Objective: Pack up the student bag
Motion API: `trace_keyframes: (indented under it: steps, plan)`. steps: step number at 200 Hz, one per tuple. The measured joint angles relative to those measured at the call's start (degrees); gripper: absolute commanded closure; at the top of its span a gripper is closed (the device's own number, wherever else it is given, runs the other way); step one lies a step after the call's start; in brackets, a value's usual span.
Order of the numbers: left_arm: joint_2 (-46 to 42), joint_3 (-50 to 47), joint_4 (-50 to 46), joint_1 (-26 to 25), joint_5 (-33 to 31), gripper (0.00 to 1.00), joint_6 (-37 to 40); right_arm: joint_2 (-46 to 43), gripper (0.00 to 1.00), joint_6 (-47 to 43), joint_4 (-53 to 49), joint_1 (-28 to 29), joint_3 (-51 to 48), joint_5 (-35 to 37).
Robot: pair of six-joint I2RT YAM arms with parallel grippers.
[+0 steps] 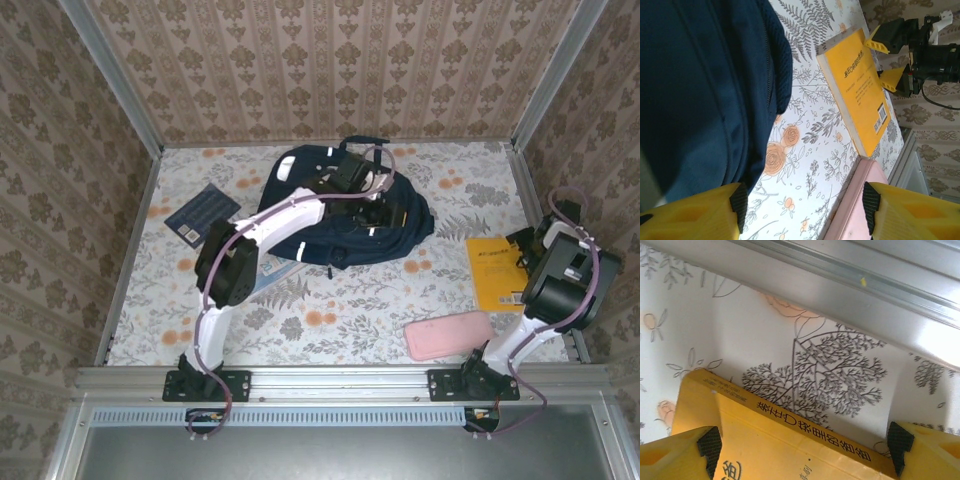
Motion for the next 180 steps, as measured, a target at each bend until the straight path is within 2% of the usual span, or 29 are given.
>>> trace_keyframes:
  steps: [26, 53, 96, 130, 180]
  plan:
    - [5.6, 4.9, -0.9, -1.8, 2.5, 0.39, 0.1, -3.9, 0.13, 1.3, 4.7, 1.3, -5.2, -1.9]
    - [8.5, 5.6, -2.7, -3.8, 4.1, 0.38, 0.5, -7.4, 0.14, 3.2, 5.3, 3.5, -8.8, -6.6]
    - [10.5, 7.6, -5.4, -5.6, 5.1, 0.38, 1.4, -12.9, 0.14, 8.0, 4.9, 11.0, -13.8, -11.4]
    - [12.5, 9.7, -7.6, -6.0, 4.6, 0.38, 1.9, -14.2, 0.14, 9.2, 4.7, 16.3, -15.7, -12.5]
    - [15.6, 10.8, -9.6, -6.0, 2.8, 0.36, 2.0, -17.4, 0.15, 8.6, 6.2, 19.7, -19.0, -12.9]
